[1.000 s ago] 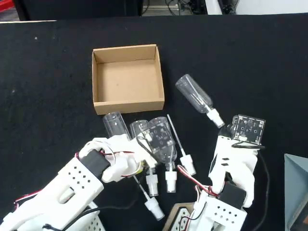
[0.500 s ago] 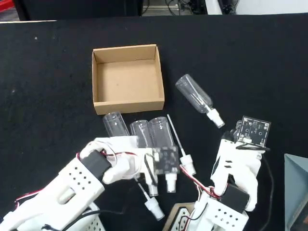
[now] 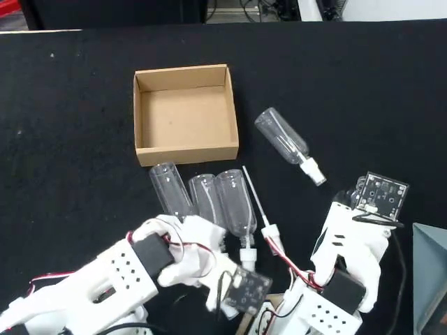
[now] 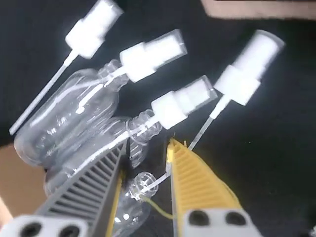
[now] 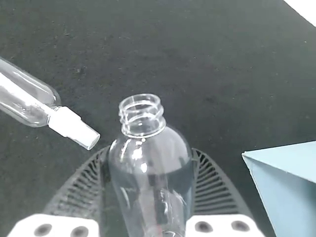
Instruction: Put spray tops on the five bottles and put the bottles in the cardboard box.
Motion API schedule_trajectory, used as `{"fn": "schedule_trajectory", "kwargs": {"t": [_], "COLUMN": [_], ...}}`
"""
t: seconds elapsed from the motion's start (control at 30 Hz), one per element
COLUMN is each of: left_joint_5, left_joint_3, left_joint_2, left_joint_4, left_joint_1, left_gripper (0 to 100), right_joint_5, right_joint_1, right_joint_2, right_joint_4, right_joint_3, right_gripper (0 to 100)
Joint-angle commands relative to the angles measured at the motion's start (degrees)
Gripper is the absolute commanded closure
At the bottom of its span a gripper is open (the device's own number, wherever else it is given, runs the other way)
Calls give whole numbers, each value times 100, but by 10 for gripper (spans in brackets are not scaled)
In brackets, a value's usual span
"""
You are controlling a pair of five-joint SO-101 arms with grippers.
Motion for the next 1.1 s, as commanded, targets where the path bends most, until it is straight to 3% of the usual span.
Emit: {"fn": "schedule_trajectory", "kwargs": {"t": [0.0,0.3,0.4,1.07], "left_joint_5": [-536,-1090,-1073,-1125], "left_joint_3": [-4,312,418,-673], "left_joint_2": [35,35,176,2611], "left_joint_4": [9,-18,-360,-695], "left_joint_1": [127,338,382,400], "left_gripper": [883,880,880,879], "right_joint_5": [-35,-35,-35,-44], "right_joint_1": [158,158,141,158], "right_joint_2": [-523,-523,-523,-541], "right_joint_4": [26,26,26,26], "right_joint_3": [-462,-418,-418,-330], "right_gripper": [930,930,930,930]}}
